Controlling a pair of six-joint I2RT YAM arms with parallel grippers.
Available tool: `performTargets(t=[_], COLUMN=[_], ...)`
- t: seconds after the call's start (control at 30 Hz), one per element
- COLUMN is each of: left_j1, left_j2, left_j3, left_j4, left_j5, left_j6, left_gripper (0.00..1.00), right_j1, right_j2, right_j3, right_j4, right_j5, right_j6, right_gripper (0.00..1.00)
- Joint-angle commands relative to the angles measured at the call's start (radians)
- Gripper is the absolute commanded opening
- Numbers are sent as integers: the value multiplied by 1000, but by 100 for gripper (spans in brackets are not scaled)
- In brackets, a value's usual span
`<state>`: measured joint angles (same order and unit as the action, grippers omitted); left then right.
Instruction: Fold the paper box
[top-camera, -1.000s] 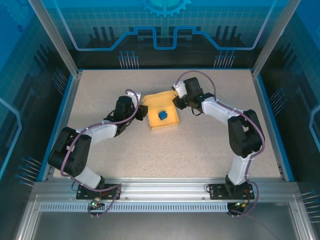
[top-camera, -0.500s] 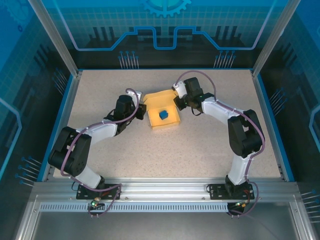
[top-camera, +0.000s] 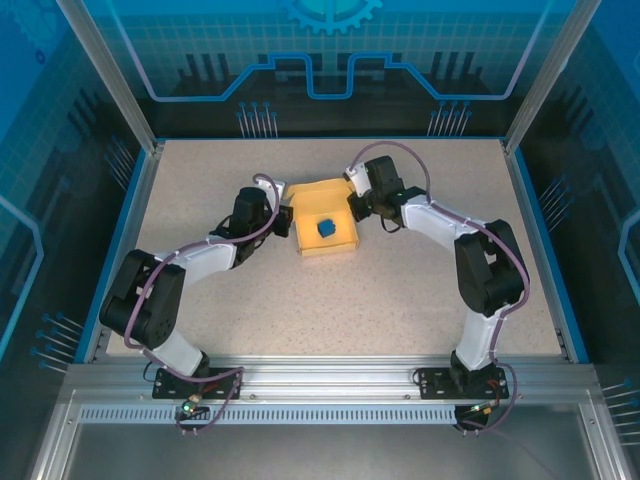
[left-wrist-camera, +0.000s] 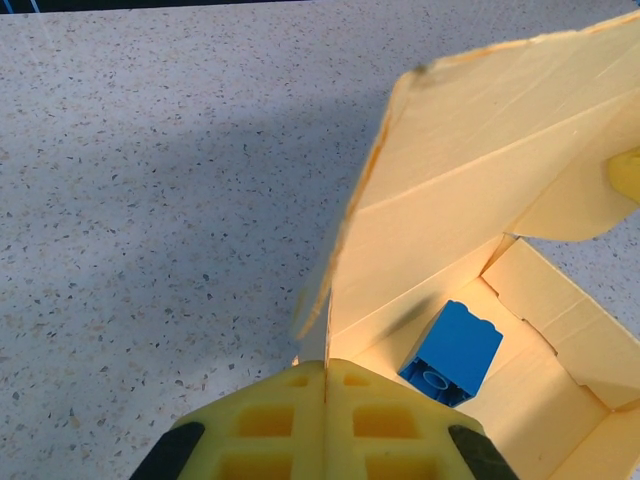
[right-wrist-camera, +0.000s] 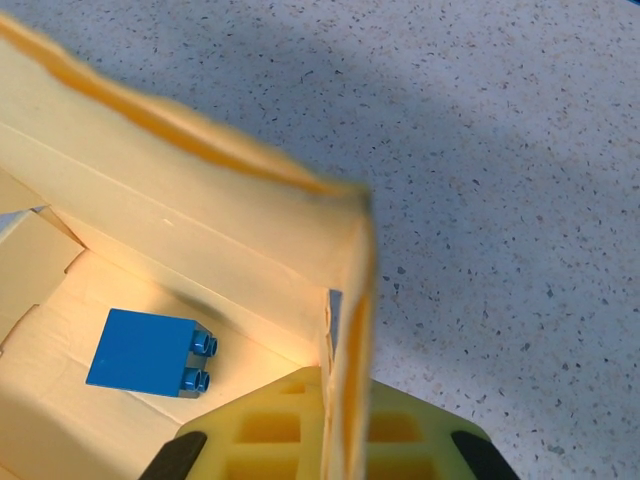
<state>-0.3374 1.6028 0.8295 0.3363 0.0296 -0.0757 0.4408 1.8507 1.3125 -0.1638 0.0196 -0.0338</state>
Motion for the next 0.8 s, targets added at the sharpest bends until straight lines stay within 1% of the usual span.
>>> performTargets(t=[0.0,0.13,0.3,0.57,0.77], left_j1=[-9,-33,-57,-116,-154], left_j2=[0,-17,-36,-30,-14], left_j3=[25,13,-6,-22,-35], left_j4=[-6,2,26,74,106], left_j5=[-18,-84,-177,-299,-382], left_j6=[-22,-50,-99,-133,-140], left_gripper=[0,0,0,0,0], right_j1=[38,78,110,140,146], right_j2=[-38,-42,-39,-6,1], right_j3=[-21,-15,-11,30,29], right_j4=[-38,-60,-63,-63,-23], right_j5=[83,207,323,426,444], right_j6=[98,182,264,368,401], right_gripper=[0,0,0,0,0])
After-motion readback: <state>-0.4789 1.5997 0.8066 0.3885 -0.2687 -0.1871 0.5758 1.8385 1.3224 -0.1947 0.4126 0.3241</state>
